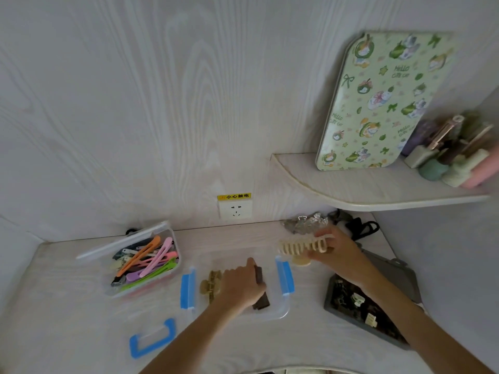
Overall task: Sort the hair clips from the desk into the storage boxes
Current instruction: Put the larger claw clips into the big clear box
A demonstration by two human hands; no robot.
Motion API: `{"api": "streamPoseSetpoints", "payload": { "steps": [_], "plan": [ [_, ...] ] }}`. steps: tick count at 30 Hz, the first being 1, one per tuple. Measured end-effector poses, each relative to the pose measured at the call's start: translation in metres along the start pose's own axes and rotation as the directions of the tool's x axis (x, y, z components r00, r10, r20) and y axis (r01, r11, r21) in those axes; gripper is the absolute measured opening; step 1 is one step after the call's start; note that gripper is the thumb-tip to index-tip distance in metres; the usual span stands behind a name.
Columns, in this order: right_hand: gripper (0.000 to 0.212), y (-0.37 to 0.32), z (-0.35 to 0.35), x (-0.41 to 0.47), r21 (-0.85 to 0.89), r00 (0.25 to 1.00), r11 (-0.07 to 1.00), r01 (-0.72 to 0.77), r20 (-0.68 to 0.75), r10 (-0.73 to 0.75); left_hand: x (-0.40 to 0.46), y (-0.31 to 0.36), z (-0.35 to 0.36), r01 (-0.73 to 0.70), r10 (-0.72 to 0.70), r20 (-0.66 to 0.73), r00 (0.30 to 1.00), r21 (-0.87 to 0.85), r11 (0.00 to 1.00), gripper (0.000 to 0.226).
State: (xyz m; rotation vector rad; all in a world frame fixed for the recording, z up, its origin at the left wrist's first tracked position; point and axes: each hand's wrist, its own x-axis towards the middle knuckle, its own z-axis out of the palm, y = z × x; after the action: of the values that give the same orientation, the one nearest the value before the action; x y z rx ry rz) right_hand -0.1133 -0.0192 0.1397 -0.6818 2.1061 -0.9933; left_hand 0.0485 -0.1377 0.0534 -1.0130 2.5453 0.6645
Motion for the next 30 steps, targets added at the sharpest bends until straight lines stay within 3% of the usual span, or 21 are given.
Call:
{"api": "streamPoseSetpoints", "payload": {
  "steps": [2,4,7,9,11,14,16,19,21,25,27,30],
  "plan": [
    [0.023,-0.013,0.003,-0.014,-0.011,0.998,0.999,0.036,0.051,-0.036,-0.004,-0.011,0.000,-0.018,0.018,0.014,1.000,-0.036,0.999,0.035],
    [0.025,-0.031,0.011,-0.027,-0.223,0.987,0.964,0.143,0.103,-0.122,-0.010,-0.023,0.001,0.016,-0.015,-0.014,1.000,0.057,0.998,0.038],
    [0.026,-0.052,0.037,-0.033,-0.610,0.952,0.738,0.287,0.266,-0.150,-0.015,-0.030,-0.002,0.028,-0.028,0.010,1.000,0.027,0.999,0.037],
    [0.036,-0.058,0.061,-0.027,-0.751,0.939,0.582,0.313,0.335,-0.073,-0.015,-0.029,-0.006,-0.037,0.035,0.048,0.998,0.060,0.997,0.034],
    [0.045,-0.062,0.082,-0.016,-0.820,0.935,0.490,0.297,0.355,0.027,-0.011,-0.030,-0.009,-0.114,0.110,0.035,0.993,0.150,0.982,0.034],
    [0.027,-0.062,0.112,0.001,-0.873,0.922,0.386,0.300,0.368,0.116,-0.005,-0.038,-0.013,-0.143,0.127,0.086,0.988,0.220,0.965,0.038],
    [0.004,-0.056,0.129,0.010,-0.895,0.922,0.329,0.301,0.361,0.139,-0.002,-0.043,-0.016,-0.154,0.124,0.144,0.982,0.226,0.962,0.041],
    [0.031,-0.044,0.138,0.023,-0.845,0.900,0.444,0.298,0.404,0.165,-0.001,-0.045,-0.019,-0.162,0.141,0.113,0.984,0.210,0.964,0.036],
    [0.024,-0.042,0.135,0.024,-0.790,0.873,0.542,0.285,0.448,0.194,-0.003,-0.046,-0.019,-0.141,0.132,0.060,0.989,0.173,0.975,0.034],
    [0.020,-0.034,0.124,0.019,-0.770,0.875,0.563,0.300,0.458,0.160,-0.011,-0.050,-0.023,-0.139,0.133,0.069,0.989,0.103,0.985,0.039],
    [0.030,-0.026,0.113,0.012,-0.735,0.880,0.590,0.333,0.467,0.086,-0.016,-0.049,-0.031,-0.166,0.157,0.085,0.984,0.105,0.981,0.033],
    [0.042,-0.013,0.080,-0.004,-0.586,0.879,0.692,0.420,0.451,-0.152,-0.020,-0.038,-0.055,-0.167,0.167,0.008,0.986,0.031,0.985,0.027]
  ]
}}
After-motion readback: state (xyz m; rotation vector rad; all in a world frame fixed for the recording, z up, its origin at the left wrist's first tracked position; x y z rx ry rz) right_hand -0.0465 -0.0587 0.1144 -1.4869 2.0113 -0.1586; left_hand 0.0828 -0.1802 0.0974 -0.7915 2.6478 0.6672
